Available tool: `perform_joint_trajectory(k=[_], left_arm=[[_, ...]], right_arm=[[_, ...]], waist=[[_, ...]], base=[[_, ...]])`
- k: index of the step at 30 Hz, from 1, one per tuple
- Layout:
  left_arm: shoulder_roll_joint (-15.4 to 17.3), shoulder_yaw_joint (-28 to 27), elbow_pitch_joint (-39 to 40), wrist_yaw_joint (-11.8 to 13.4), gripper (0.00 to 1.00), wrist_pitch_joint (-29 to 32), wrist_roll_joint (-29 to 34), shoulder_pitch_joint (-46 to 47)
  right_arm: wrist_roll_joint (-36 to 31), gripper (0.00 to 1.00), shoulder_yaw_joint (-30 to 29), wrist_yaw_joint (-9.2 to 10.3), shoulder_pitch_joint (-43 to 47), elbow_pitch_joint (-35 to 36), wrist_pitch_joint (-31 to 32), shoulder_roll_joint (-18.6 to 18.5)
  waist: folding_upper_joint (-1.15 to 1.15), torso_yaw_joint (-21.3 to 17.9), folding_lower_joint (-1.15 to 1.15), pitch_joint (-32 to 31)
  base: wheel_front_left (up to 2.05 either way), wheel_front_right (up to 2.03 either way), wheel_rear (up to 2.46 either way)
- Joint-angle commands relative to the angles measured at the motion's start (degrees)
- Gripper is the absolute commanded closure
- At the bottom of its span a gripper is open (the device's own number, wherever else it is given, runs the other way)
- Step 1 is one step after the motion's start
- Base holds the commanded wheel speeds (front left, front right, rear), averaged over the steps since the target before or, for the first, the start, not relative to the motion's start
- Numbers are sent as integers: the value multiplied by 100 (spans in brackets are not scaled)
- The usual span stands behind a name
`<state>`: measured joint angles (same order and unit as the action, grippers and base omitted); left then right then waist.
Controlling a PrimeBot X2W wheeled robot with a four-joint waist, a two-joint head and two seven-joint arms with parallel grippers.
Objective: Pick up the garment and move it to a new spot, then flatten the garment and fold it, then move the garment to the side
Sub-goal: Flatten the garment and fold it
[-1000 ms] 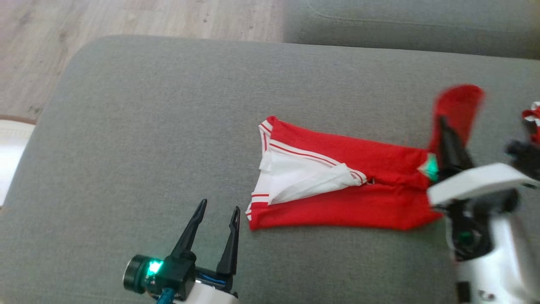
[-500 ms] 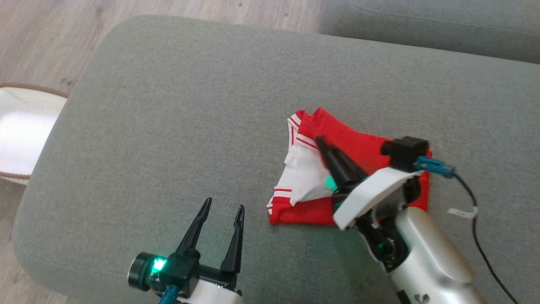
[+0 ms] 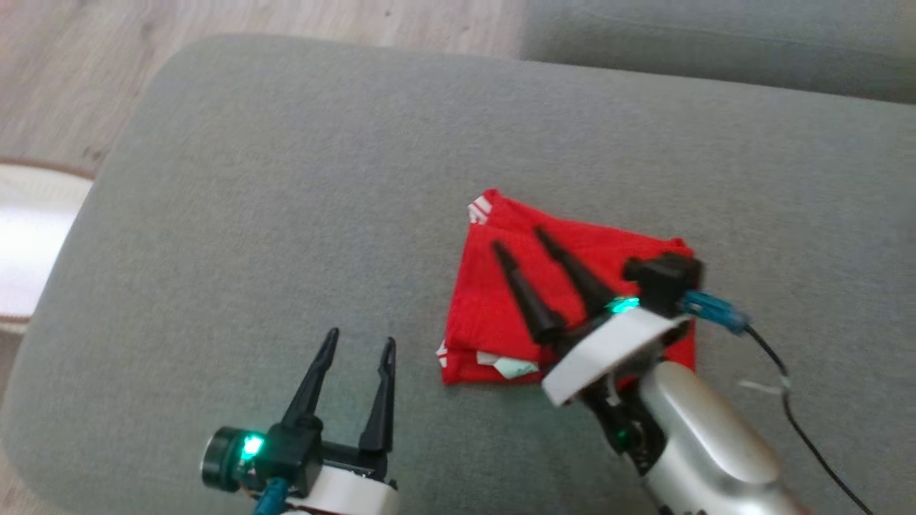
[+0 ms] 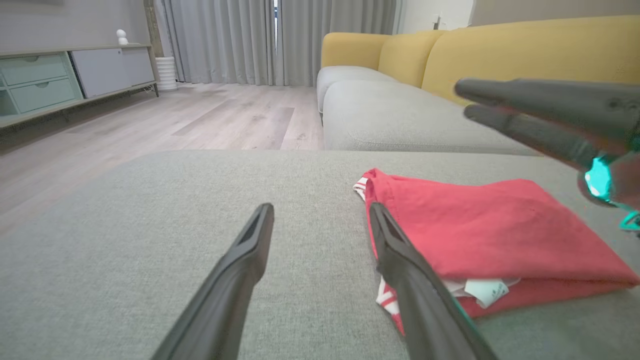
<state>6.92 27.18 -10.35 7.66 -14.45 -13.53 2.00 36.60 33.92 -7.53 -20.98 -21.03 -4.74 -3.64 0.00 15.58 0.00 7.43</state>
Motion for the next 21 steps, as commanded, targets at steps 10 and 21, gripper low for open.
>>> perform_joint_trajectory(k=[10, 21], left_arm=[[-57, -817, 639, 299, 0, -55, -4, -340], [-219, -1072, 1088, 380, 0, -55, 310, -1058]], right_arm=[[-2224, 0, -1886, 4, 1475, 937, -926, -371], [-2675, 0, -3310, 4, 3183, 2016, -1024, -107]], waist=[[0, -769, 0, -751], [0, -971, 0, -1057]], base=[[0, 0, 0], [0, 0, 0]])
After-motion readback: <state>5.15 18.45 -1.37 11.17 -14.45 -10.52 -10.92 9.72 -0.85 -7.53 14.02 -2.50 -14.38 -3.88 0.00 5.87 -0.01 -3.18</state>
